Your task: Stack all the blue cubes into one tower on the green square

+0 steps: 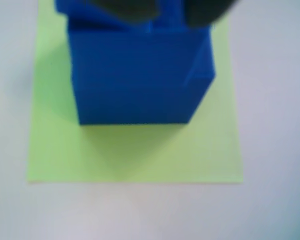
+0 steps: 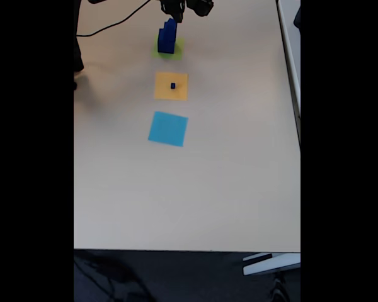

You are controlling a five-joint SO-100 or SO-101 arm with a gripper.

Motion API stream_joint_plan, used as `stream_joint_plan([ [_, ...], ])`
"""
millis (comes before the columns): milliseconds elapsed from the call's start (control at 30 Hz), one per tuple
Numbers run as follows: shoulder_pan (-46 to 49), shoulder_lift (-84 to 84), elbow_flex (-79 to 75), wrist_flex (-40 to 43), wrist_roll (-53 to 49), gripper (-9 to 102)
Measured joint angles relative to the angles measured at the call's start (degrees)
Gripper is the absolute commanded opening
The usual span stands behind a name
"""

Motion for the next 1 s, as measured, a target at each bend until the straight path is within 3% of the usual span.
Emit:
stream_joint_plan([
  [1000, -2.1, -1.1, -0.1, 1.0, 4.3, 0],
])
